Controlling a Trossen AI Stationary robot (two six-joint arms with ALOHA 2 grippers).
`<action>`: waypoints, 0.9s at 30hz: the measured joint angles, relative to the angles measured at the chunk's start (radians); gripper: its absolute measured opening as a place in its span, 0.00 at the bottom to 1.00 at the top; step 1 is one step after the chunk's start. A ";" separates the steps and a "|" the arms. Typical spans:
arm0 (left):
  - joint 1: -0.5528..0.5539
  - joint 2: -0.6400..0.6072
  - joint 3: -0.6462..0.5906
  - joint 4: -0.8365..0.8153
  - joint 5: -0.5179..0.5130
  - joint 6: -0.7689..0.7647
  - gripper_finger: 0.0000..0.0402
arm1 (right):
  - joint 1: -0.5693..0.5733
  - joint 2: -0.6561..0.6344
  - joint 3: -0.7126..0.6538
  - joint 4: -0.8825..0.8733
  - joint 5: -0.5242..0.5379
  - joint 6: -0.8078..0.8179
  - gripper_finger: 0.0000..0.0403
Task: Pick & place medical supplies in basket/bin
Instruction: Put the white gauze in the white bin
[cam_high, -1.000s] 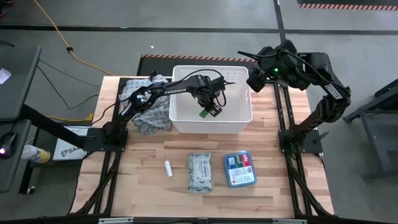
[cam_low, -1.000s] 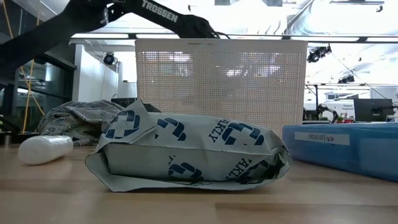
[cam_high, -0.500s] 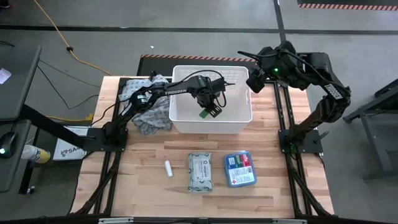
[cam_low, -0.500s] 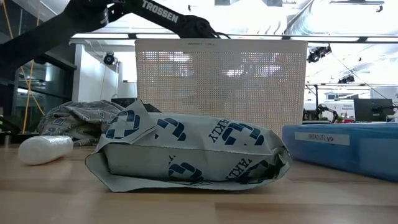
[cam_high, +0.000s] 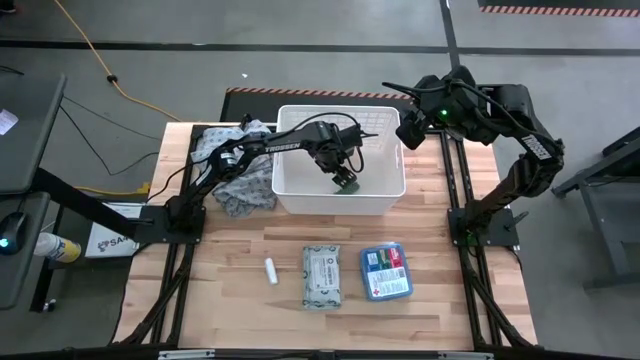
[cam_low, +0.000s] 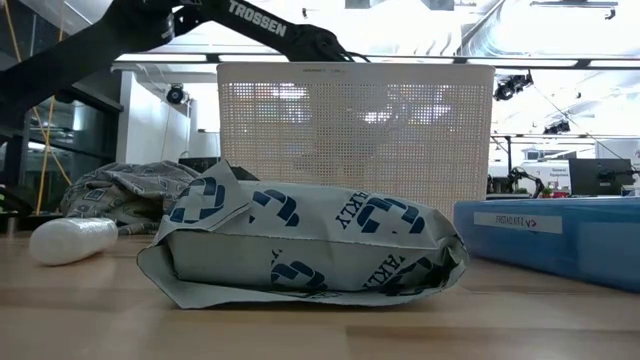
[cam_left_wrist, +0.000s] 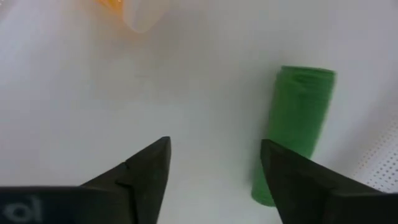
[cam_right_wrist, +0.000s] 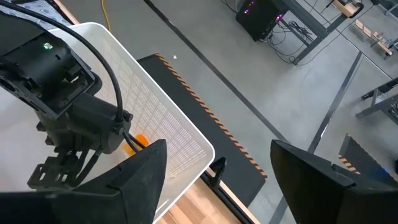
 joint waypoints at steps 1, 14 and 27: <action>0.000 0.000 0.000 0.000 0.000 0.000 0.72 | 0.000 0.000 0.000 0.000 0.000 0.000 0.69; 0.002 -0.002 0.057 -0.115 0.014 0.000 0.81 | 0.000 0.000 0.000 0.000 0.000 0.000 0.69; 0.002 -0.025 0.215 -0.226 -0.029 0.027 0.80 | 0.000 0.000 0.000 0.000 -0.037 0.000 0.69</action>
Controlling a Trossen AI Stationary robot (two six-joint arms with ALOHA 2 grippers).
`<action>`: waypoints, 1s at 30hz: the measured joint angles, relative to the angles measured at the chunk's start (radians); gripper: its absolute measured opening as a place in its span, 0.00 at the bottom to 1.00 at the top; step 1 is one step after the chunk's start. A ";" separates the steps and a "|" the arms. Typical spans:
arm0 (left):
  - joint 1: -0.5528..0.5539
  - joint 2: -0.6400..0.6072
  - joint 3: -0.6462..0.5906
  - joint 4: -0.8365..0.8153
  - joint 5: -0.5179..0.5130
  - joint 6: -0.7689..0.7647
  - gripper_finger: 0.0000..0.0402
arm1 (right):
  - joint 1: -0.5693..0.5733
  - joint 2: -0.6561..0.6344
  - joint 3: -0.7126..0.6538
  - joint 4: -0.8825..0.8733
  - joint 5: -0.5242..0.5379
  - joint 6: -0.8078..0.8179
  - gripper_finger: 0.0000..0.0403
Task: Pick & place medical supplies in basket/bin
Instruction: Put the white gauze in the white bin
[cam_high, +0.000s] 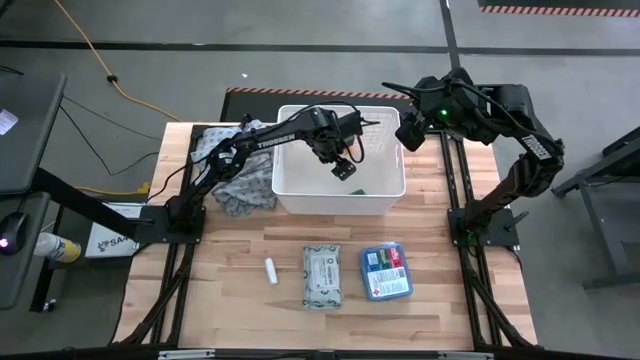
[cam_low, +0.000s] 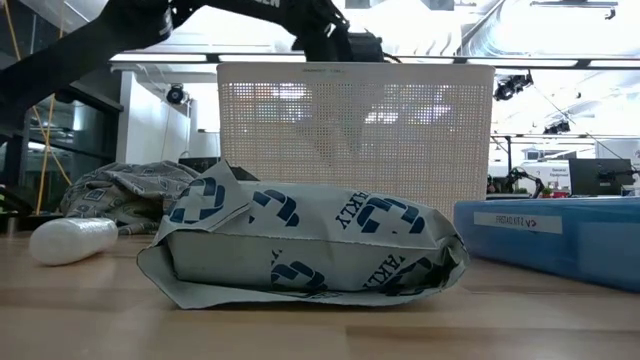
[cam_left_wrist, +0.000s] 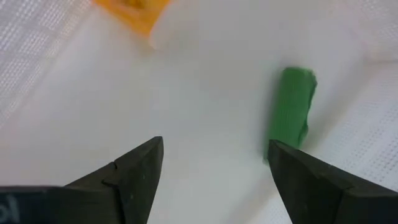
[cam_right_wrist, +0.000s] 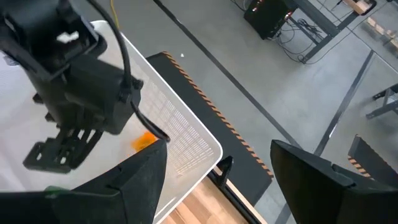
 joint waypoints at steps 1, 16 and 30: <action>0.000 -0.007 0.001 -0.016 -0.004 0.000 0.80 | 0.000 0.000 0.000 0.000 -0.006 0.000 0.69; -0.002 -0.183 0.009 -0.097 -0.052 -0.004 0.79 | 0.000 0.000 0.000 0.000 -0.008 0.000 0.69; -0.117 -0.436 0.009 -0.190 -0.056 -0.028 0.79 | 0.000 0.000 0.000 0.001 -0.009 0.003 0.69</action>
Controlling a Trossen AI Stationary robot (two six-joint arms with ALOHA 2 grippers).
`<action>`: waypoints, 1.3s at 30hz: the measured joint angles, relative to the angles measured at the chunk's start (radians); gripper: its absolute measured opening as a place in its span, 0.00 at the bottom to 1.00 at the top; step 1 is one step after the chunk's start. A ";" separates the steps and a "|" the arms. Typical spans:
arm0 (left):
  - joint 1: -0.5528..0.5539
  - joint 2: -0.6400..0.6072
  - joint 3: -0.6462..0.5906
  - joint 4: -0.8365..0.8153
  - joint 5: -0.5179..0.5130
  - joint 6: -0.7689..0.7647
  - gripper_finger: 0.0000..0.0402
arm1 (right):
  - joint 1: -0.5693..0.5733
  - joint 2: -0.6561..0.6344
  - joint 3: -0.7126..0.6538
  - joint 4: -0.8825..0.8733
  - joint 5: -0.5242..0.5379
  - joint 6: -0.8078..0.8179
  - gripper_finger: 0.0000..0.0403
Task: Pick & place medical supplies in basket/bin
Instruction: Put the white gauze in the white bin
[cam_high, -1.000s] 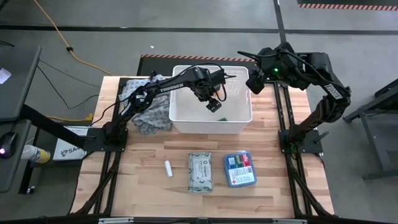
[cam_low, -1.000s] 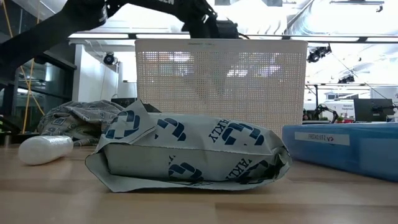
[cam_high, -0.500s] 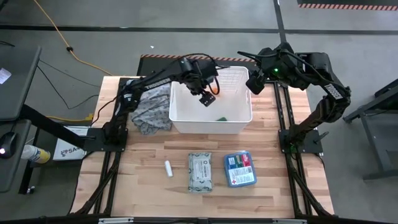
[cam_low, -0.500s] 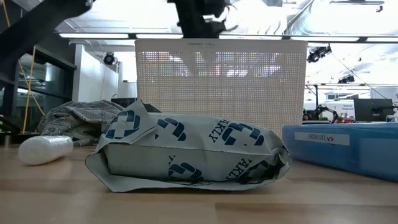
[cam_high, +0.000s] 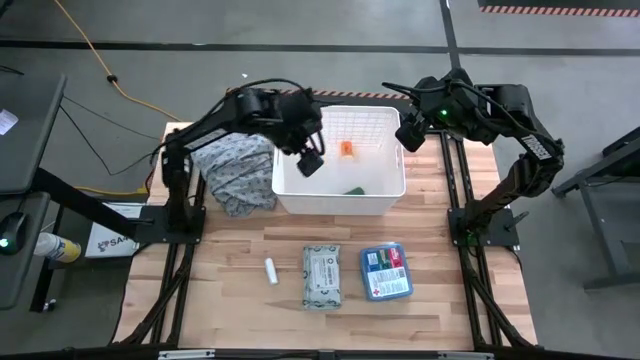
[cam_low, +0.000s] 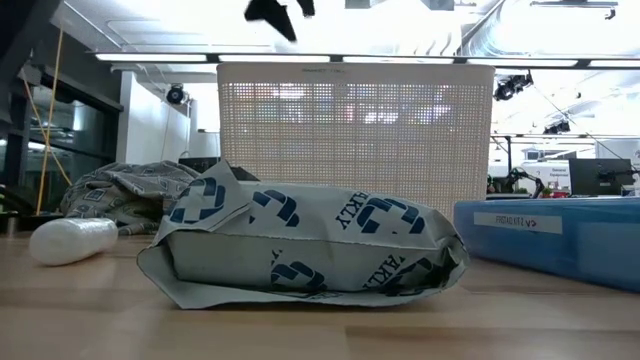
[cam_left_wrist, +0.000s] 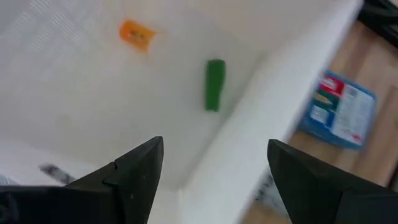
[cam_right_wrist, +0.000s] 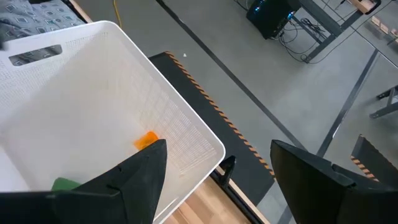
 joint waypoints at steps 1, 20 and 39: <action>-0.017 -0.015 0.000 -0.012 -0.001 -0.015 0.79 | 0.000 0.000 0.000 0.000 0.000 0.000 0.69; -0.388 -0.117 0.000 -0.062 -0.086 -0.481 0.79 | 0.000 0.000 0.000 0.000 -0.074 0.077 0.69; -0.715 -0.110 -0.277 -0.062 -0.187 -0.999 0.79 | 0.000 0.000 0.000 -0.001 -0.140 0.079 0.69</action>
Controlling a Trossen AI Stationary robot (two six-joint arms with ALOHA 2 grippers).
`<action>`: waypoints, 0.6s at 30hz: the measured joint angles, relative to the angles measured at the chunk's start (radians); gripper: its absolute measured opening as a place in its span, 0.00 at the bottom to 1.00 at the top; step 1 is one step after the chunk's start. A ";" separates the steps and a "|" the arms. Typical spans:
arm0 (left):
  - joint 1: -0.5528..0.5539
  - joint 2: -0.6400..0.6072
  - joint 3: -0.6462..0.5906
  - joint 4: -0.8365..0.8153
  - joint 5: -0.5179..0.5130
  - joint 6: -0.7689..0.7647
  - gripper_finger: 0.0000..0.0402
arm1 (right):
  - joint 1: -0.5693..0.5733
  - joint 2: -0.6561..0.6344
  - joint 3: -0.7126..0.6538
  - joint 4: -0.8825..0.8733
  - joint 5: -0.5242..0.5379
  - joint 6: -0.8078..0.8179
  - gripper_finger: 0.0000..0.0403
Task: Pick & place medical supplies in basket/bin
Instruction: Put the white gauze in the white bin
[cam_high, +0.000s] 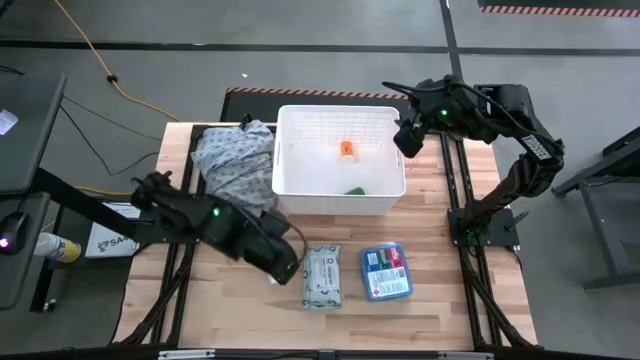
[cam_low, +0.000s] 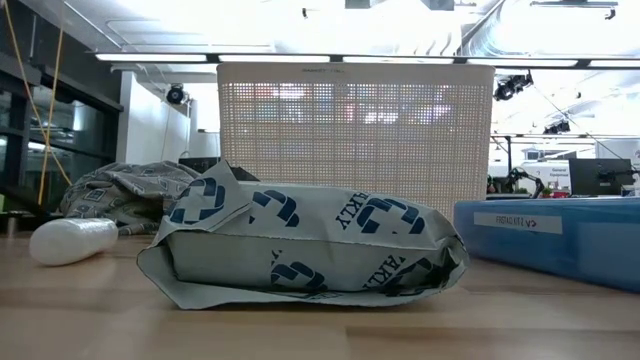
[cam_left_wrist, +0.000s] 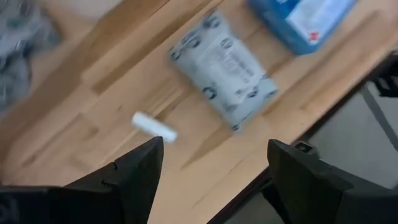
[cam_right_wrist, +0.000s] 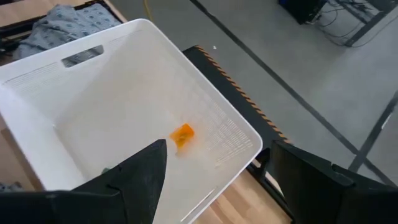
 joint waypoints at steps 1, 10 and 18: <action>-0.010 0.000 -0.021 0.000 0.000 -0.032 0.79 | 0.000 0.000 0.000 0.000 -0.005 0.000 0.69; -0.055 0.000 -0.200 0.001 0.004 -0.396 0.79 | 0.000 0.000 0.000 0.000 -0.031 -0.004 0.69; -0.051 -0.001 -0.350 0.076 -0.023 -0.645 0.79 | 0.000 0.000 0.000 0.000 -0.031 -0.052 0.69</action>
